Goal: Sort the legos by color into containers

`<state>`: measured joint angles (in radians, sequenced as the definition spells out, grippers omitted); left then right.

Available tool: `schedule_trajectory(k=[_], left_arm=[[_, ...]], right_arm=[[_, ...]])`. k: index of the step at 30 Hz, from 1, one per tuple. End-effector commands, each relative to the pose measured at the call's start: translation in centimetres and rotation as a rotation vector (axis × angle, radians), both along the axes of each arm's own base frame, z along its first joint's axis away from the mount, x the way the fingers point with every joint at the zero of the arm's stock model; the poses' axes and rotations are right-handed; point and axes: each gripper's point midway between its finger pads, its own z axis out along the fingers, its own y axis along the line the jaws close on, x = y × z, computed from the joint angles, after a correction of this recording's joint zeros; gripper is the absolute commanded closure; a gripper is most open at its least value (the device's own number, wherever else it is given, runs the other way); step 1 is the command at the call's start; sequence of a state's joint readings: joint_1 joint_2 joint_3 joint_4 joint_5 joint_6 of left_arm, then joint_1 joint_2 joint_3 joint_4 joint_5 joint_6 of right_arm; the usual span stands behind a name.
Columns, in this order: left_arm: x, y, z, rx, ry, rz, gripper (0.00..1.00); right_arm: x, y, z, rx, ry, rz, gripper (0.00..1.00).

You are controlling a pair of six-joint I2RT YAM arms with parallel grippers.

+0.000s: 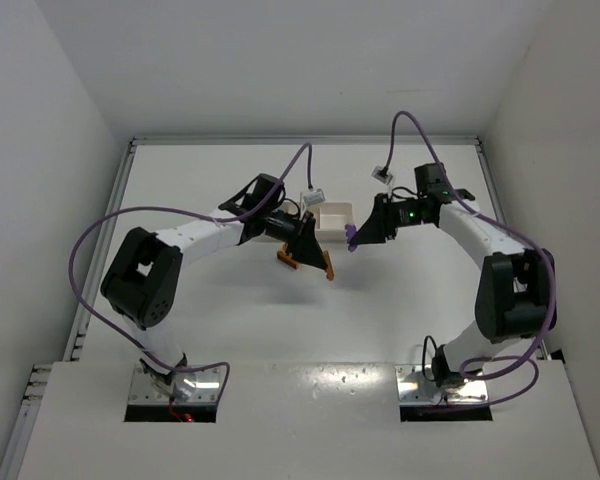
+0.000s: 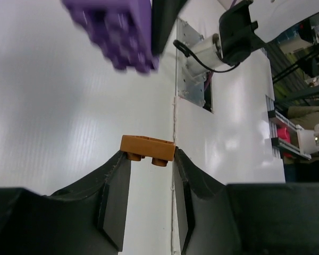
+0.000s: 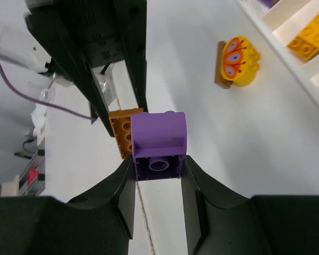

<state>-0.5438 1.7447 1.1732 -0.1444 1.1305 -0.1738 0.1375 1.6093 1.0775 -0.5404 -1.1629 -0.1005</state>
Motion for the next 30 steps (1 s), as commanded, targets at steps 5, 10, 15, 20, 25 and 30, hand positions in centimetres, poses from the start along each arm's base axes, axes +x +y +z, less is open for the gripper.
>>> schedule_trajectory(k=[5,10,15,20,25,30], left_arm=[[-0.7,0.5,0.9,-0.016,-0.089,-0.007,1.00],[1.8,0.9,0.8,0.046,-0.163,0.108,1.00],[5.9,1.6,1.2,0.160,-0.316,0.334,1.00],[8.8,0.9,2.7,0.223,-0.469,0.496,1.00],[12.7,-0.3,1.8,0.281,-0.485,0.582,1.00],[15.7,-1.9,0.8,0.299,-0.480,0.613,1.00]], right_arm=[[1.1,-1.7,3.2,0.054,-0.136,-0.052,1.00],[2.2,-3.4,3.3,0.005,-0.179,-0.150,1.00],[3.7,-6.1,3.2,-0.079,-0.223,-0.299,1.00],[4.5,-8.5,3.2,-0.114,-0.240,-0.421,1.00],[4.9,-9.7,3.2,-0.113,-0.220,-0.468,1.00],[4.9,-10.0,3.5,-0.113,-0.229,-0.478,1.00]])
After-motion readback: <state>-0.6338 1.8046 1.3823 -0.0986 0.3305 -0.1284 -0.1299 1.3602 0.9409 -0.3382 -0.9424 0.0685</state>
